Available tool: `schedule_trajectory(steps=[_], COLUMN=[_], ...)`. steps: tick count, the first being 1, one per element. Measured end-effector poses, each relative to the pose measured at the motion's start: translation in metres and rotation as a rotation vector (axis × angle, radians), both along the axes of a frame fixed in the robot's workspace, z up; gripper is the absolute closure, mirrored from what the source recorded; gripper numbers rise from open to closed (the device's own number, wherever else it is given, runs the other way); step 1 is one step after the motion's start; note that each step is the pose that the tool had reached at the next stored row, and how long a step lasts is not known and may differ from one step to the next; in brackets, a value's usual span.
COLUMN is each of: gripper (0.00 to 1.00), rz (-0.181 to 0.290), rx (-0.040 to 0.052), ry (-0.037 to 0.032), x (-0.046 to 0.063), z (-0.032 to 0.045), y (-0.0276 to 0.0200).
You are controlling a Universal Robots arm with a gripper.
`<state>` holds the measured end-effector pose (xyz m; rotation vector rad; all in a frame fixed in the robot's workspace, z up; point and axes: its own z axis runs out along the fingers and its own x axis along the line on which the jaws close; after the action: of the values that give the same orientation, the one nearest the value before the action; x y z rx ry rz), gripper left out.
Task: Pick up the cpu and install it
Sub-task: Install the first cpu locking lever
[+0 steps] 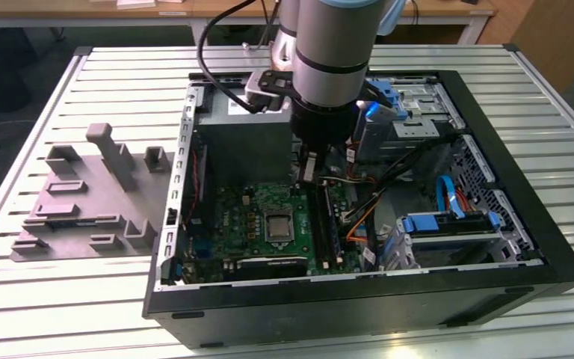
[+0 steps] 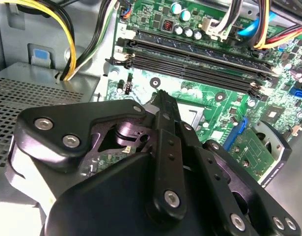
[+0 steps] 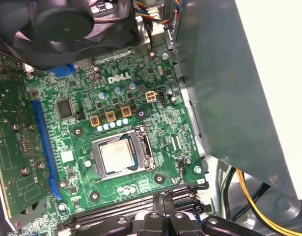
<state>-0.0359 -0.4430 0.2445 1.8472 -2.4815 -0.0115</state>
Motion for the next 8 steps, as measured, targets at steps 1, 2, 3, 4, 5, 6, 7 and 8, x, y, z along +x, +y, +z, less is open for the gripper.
schedule_trajectory(steps=[1, 2, 3, 4, 5, 6, 7, 8], gripper=[0.89, 0.89, 0.89, 0.89, 0.89, 0.89, 0.89, 0.89], rz=[0.000, 0.000, 0.000, 0.000, 0.000, 0.000, 0.000, 0.000], rx=[0.0001, 0.0001, 0.0001, 0.0001, 0.0001, 0.0000, 0.0000, 0.0000], ry=[-0.0001, 0.0000, -0.0001, -0.0001, -0.0001, 0.0000, 0.0000, 0.0000], x=[0.0000, 0.0001, 0.0001, 0.0001, 0.0000, 0.0000, 0.0000, 0.0000], z=[-0.0001, -0.0001, -0.0001, -0.0001, -0.0001, 0.0000, 0.0000, 0.0000], y=[0.0006, 0.0009, 0.0009, 0.0009, 0.0009, 0.0009, 0.0013, 0.0023])
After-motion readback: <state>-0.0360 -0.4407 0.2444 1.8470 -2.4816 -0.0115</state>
